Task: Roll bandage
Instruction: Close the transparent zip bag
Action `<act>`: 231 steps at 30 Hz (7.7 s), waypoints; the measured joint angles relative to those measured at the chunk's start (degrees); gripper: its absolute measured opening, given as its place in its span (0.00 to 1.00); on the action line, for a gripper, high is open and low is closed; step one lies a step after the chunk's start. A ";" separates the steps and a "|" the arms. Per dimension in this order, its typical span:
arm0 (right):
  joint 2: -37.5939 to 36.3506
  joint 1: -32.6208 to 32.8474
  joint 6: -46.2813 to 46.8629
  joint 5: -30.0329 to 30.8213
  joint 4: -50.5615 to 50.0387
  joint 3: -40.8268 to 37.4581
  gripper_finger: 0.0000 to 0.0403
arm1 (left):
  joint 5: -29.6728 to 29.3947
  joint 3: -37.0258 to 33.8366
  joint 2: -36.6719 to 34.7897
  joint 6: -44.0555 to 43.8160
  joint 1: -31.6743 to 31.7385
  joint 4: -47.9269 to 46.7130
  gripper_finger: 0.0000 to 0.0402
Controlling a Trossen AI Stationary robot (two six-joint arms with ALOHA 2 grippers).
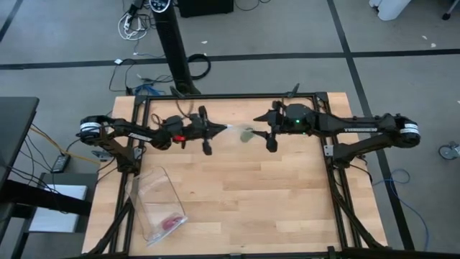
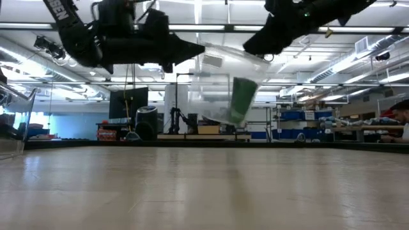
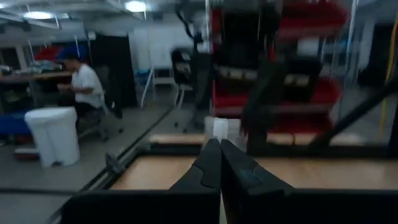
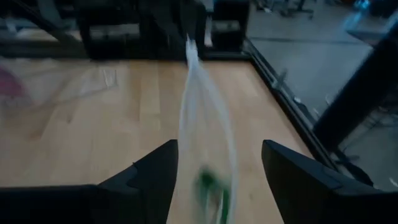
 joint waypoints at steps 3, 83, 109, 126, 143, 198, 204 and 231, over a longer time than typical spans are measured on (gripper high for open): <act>-4.06 -0.03 0.54 0.43 -0.94 -1.70 0.54 | 0.97 -4.55 0.00 -3.81 1.65 8.95 0.00; -1.75 7.41 6.62 15.30 21.59 -9.71 0.33 | 2.77 -6.75 -0.01 -6.58 2.69 22.27 0.00; -0.20 6.94 4.07 10.42 19.24 -5.99 0.01 | 1.73 -6.77 -0.02 -6.71 2.71 20.51 0.00; -0.06 5.46 2.93 3.47 3.41 5.25 0.00 | -0.88 -6.75 1.29 -5.24 2.45 18.09 0.00; 1.96 3.09 2.41 6.58 -7.93 5.83 0.00 | 1.18 -6.51 6.84 0.35 2.43 21.51 0.00; 19.59 0.45 -3.08 -4.16 -16.94 17.02 0.27 | -2.80 13.27 6.84 19.87 -3.36 -28.27 0.00; 20.56 0.33 -4.05 -5.69 -16.24 17.05 0.25 | -2.80 13.27 6.84 19.85 -3.43 -27.86 0.00; 21.85 0.33 -4.58 -1.94 -20.75 17.09 0.05 | -7.20 13.27 6.84 19.61 -3.39 -28.50 0.00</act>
